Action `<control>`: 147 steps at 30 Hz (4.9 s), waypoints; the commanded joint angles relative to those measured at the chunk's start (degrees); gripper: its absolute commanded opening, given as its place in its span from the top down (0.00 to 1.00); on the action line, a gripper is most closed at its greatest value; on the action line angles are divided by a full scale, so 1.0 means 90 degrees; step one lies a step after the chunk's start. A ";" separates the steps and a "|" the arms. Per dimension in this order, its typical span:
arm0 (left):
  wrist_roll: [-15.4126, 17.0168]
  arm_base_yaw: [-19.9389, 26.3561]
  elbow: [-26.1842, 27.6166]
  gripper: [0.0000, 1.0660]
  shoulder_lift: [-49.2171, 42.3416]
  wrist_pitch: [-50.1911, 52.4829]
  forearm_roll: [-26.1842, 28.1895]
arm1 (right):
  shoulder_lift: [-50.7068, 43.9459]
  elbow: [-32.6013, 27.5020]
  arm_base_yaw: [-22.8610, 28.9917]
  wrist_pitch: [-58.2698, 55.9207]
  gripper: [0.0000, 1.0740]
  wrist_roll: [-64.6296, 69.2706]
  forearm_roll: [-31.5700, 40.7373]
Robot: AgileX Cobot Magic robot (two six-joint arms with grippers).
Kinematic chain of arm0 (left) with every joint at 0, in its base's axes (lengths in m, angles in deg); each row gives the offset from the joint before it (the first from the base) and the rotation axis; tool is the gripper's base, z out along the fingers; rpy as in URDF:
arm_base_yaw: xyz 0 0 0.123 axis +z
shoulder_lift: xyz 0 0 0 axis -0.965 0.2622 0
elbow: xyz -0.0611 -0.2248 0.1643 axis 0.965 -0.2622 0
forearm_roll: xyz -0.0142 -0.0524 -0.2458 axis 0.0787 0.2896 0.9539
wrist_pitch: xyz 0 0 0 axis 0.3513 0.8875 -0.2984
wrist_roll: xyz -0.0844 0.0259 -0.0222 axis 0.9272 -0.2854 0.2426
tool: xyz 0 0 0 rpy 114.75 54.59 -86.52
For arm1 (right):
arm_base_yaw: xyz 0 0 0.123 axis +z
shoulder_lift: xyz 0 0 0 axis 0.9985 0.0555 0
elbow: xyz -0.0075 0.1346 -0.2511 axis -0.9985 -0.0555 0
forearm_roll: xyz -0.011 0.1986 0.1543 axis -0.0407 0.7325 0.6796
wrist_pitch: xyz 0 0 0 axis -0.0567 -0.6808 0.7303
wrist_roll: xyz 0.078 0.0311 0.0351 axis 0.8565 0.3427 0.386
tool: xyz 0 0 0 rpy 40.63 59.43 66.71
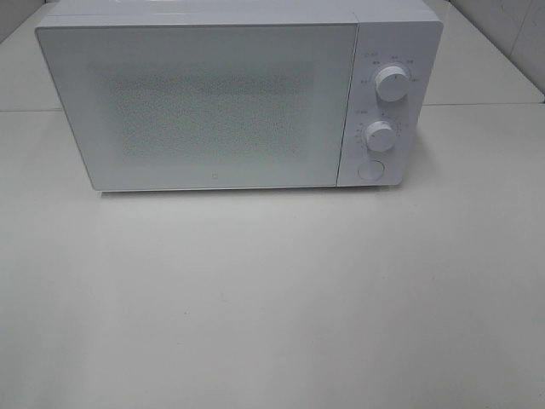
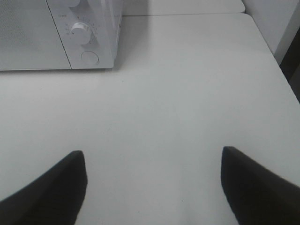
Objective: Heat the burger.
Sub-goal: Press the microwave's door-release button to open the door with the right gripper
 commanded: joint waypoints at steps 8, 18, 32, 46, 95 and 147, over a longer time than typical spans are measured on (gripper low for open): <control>0.0045 0.0006 -0.0006 0.02 -0.0108 0.0006 0.0013 | -0.0439 -0.0013 -0.0051 0.0013 0.31 -0.0057 -0.0038; 0.0032 0.0006 -0.0006 0.02 -0.0108 0.0006 0.0013 | -0.0439 -0.0013 -0.0051 0.0019 0.32 -0.0057 -0.0038; 0.0032 0.0006 -0.0006 0.02 -0.0108 0.0006 0.0013 | -0.0439 -0.0013 -0.0051 0.0019 0.31 -0.0083 0.0051; 0.0032 0.0006 -0.0006 0.02 -0.0108 0.0006 0.0013 | -0.0439 -0.0013 -0.0051 0.0019 0.10 0.0006 0.0000; 0.0032 0.0006 -0.0006 0.02 -0.0108 0.0006 0.0013 | 0.2438 -0.0649 -0.0051 0.6112 0.60 0.0153 -0.1076; 0.0032 0.0006 -0.0006 0.02 -0.0108 0.0006 0.0013 | 1.0046 -0.1693 0.0751 1.3121 1.00 0.7359 -0.0611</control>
